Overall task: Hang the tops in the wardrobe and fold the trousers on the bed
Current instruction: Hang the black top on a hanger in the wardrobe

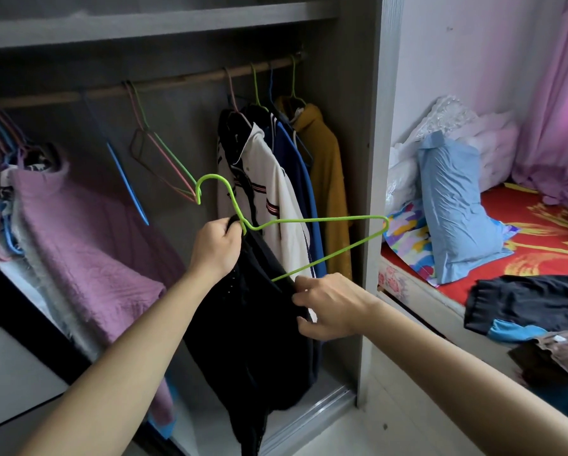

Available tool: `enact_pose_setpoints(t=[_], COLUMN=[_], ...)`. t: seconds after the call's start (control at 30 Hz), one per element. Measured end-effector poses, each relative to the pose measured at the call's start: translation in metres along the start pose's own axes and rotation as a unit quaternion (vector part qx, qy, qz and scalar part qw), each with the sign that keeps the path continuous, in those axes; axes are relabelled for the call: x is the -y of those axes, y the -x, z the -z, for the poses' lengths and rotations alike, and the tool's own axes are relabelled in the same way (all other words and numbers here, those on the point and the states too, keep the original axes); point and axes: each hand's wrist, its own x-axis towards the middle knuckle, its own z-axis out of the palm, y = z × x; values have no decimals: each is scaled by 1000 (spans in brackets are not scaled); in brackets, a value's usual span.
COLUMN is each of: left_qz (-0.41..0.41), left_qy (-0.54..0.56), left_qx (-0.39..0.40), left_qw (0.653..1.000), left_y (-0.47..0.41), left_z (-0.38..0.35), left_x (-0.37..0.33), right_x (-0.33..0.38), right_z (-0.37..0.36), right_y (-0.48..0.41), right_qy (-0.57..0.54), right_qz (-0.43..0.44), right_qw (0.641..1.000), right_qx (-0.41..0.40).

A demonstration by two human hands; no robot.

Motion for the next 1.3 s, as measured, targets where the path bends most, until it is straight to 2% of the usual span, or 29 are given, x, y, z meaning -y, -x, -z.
enact_pose_setpoints(t=[0.07,0.2,0.27,0.4,0.5,0.57,0.63,0.87,0.9,1.03,1.13,1.3], left_qz=[18,49,61,104,134,140,136,153,151,143,160,173], left_qy=[-15,-16,4,53,70,80,92,149,153,150,167,209], left_qx=[-2,35,51,41,25,36,48,38,43,82,119,261], left_qw=[1000,998,997,992,988,986,985,976,976,975,965,927], left_y=[-4,-2,2,1,-4,-4,-2,-5,-4,0,2,5], left_z=[4,-1,-8,-10,3,8,8,9,9,5,2,7], left_x=[11,23,22,24,41,49,52,55,54,46,40,37], right_x=[2,19,29,21,-6,-19,-21,-3,-3,-13,-24,-44], right_z=[8,18,14,8,7,8,6,-8,-10,-19,-22,-22], right_y=[9,17,15,11,21,27,26,22,22,24,31,46], right_qy=[33,-49,-87,-184,-225,-339,-396,-479,-472,-423,-415,-381], right_qz=[42,120,125,48,-66,-185,-271,-323,-329,-331,-332,-380], right_qw=[999,990,987,980,969,914,857,740,734,745,751,766], right_qx=[6,-54,-61,-51,-72,-123,-186,-344,-360,-395,-392,-351])
